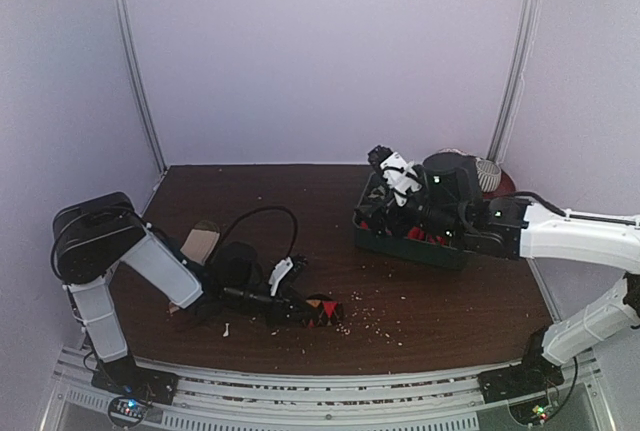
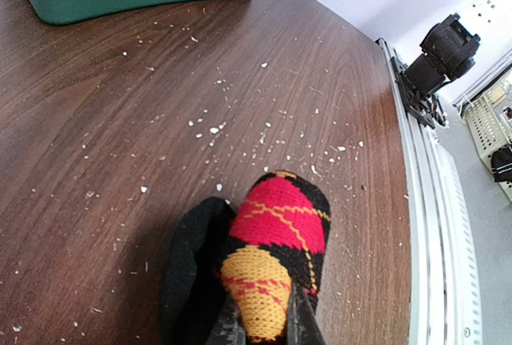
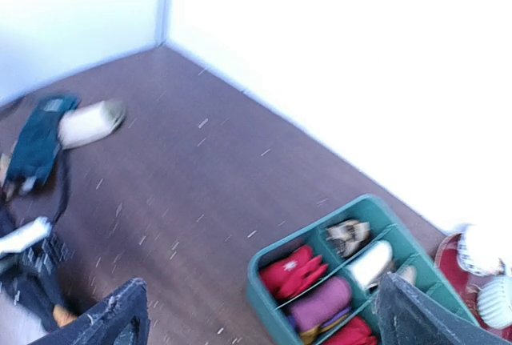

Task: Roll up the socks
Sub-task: Roll a pair of socks at the center of the board.

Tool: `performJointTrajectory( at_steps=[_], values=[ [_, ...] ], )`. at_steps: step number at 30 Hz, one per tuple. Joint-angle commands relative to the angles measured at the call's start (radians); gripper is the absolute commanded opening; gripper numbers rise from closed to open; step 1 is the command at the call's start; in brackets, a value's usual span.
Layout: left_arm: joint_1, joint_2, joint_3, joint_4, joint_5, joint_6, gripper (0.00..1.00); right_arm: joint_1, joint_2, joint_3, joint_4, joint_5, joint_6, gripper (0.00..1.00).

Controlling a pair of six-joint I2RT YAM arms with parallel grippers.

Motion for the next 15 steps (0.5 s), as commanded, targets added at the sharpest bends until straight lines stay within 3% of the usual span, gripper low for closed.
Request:
performJointTrajectory(
  at_steps=[1,5,10,15],
  values=[
    [0.003,0.081,-0.034,-0.29,-0.108,0.011,0.0,-0.005,-0.043,-0.04,0.106,0.174,0.051,1.0],
    [0.003,0.087,-0.035,-0.291,-0.106,0.012,0.0,-0.004,-0.012,-0.04,0.016,-0.046,0.025,0.95],
    [0.003,0.096,-0.035,-0.305,-0.104,0.026,0.0,-0.004,0.099,-0.115,0.031,-0.495,-0.024,0.84],
    [0.003,0.1,-0.031,-0.317,-0.105,0.033,0.0,-0.003,0.249,-0.123,0.093,-0.679,-0.055,0.71]
  ],
)
